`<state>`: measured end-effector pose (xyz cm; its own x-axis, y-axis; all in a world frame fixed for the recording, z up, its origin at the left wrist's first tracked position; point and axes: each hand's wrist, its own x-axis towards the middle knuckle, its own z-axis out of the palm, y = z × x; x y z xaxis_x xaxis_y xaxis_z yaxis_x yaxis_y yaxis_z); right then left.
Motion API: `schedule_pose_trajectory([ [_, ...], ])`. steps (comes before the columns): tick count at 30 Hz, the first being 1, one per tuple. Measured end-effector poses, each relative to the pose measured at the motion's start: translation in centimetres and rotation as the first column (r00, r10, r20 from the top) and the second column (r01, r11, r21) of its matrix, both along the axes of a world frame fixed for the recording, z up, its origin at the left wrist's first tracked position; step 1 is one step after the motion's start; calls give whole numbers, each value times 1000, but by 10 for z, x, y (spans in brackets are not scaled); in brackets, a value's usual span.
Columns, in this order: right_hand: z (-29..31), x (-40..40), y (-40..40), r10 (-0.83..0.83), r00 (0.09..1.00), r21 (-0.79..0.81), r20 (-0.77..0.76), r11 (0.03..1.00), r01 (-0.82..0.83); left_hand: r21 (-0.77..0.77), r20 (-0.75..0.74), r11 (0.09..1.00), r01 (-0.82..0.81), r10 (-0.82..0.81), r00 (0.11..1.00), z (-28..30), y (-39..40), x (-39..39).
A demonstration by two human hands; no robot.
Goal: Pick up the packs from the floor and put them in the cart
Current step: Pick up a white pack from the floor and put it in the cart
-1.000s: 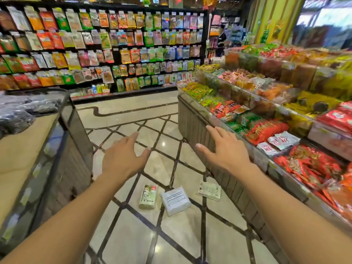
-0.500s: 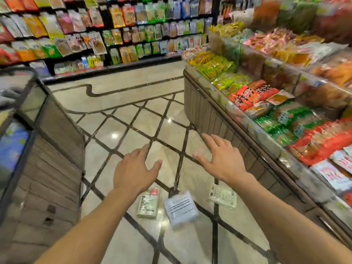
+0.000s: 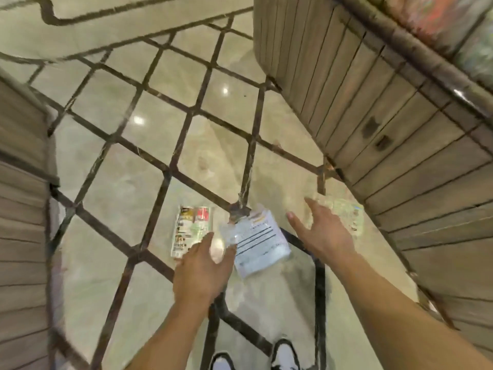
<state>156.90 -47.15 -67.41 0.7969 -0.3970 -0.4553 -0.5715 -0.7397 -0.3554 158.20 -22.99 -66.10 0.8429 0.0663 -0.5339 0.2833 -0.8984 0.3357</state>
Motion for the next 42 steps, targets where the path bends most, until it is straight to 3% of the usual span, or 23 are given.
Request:
schedule_pose_trajectory([
  [4,-140,12,-1,89,986,-57,-139,994,-98,-30,-65,998,-58,56,996,-149,10,5],
  [8,-254,29,2,131,975,-43,-181,989,-141,-37,-99,997,-70,66,993,-268,5,19],
  [13,-351,55,-7,213,945,-37,-249,973,-229,-69,-99,992,-107,100,990,-374,-14,36],
  [16,-385,67,-17,129,966,119,-225,987,-104,-116,-79,980,-163,154,985,-412,-20,45],
  [20,-407,66,-22,12,992,359,-129,933,35,-245,-132,930,-275,249,959,-431,-25,45],
  [23,-413,57,-20,-89,993,442,-79,890,115,-399,-191,802,-445,402,895,-426,-34,35],
  [27,-413,51,-17,-177,981,484,-74,854,190,-487,-175,716,-501,482,859,-424,-41,33],
  [42,-384,6,-13,-360,933,457,23,834,310,-526,-119,723,-449,460,880,-396,-59,17],
])
